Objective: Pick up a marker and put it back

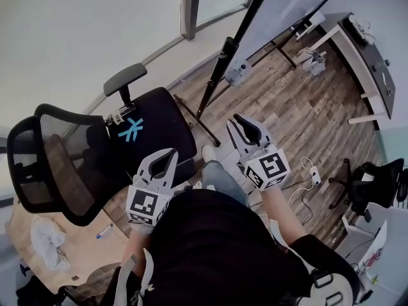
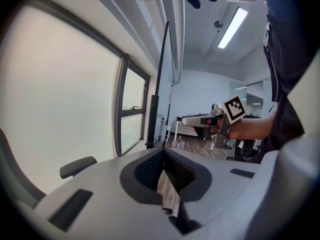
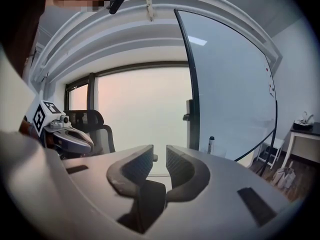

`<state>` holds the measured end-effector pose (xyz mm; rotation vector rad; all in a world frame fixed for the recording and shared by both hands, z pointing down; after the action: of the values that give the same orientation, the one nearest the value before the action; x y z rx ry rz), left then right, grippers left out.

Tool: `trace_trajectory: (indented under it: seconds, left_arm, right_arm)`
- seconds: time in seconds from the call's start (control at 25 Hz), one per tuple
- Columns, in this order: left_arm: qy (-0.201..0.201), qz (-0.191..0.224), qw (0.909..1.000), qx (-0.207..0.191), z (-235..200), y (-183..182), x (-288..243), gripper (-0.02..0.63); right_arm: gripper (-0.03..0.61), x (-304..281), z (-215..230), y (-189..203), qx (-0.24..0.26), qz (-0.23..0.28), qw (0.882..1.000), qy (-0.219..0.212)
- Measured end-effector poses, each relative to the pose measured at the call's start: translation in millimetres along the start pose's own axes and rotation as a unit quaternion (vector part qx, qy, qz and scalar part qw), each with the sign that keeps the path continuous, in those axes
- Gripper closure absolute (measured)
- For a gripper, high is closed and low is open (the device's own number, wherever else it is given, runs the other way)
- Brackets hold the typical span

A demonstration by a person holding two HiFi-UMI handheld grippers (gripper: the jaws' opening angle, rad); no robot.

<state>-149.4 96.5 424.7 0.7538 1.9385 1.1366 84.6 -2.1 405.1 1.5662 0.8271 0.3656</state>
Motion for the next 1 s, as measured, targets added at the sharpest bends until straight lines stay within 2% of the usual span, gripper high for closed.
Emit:
trace_trajectory:
  seconds: [0.56,1.0]
  left_arm:
    - [-0.040,-0.006,0.9992,0.006,-1,-28,-59,0.604]
    - [-0.070,-0.008,0.9975,0.010,-3,-35,-88,0.604]
  right_arm:
    - [0.503,-31,86,25,-0.004,-0.015,1.000,0.006]
    - [0.500,-64,130,47,-0.008,-0.031,0.999,-0.008]
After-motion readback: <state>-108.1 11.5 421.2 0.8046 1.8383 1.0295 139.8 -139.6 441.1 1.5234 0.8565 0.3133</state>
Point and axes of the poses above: the fingertips, and each gripper's own axes: x backward along the fingers, z to its right, y out of its underside, the point moved 8 cm from there along x, backward along the fingers, and after that the axes turned 14 degrees about x, right-handed, at the moved point
